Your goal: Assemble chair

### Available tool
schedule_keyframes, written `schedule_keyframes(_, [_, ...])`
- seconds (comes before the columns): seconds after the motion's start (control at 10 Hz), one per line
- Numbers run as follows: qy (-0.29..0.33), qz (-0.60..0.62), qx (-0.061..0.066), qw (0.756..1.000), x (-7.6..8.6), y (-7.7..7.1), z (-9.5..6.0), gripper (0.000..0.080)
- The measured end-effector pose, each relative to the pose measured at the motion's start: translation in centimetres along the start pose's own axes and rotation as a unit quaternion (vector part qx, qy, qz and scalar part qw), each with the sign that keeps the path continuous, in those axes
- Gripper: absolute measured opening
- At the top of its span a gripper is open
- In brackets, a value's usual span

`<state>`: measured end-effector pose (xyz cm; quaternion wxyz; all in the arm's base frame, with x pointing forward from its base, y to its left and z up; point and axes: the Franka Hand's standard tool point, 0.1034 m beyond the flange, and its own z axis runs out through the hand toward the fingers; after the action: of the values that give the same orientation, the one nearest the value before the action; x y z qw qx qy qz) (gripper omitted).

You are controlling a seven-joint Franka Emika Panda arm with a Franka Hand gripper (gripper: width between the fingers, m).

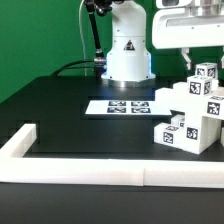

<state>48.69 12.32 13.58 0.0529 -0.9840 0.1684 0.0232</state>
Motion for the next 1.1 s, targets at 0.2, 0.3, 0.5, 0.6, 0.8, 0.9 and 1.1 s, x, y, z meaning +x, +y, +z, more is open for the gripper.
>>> schedule_keyframes(0.2, [0.005, -0.013, 0.004, 1.0, 0.8, 0.0, -0.7, 0.0394])
schedule_keyframes(0.3, [0.003, -0.014, 0.003, 1.0, 0.6, 0.0, -0.5, 0.0394])
schedule_keyframes(0.5, [0.003, -0.014, 0.003, 1.0, 0.6, 0.0, -0.5, 0.0394])
schedule_keyframes(0.6, [0.003, -0.016, 0.003, 1.0, 0.7, 0.1, -0.6, 0.0394])
schedule_keyframes(0.8, [-0.001, -0.033, 0.003, 0.999, 2.0, -0.3, -1.4, 0.0394])
schedule_keyframes(0.9, [0.003, -0.044, 0.005, 0.999, 2.9, -0.8, -1.6, 0.0394])
schedule_keyframes(1.1, [0.002, -0.082, 0.004, 0.997, 3.8, -1.2, -1.0, 0.0394])
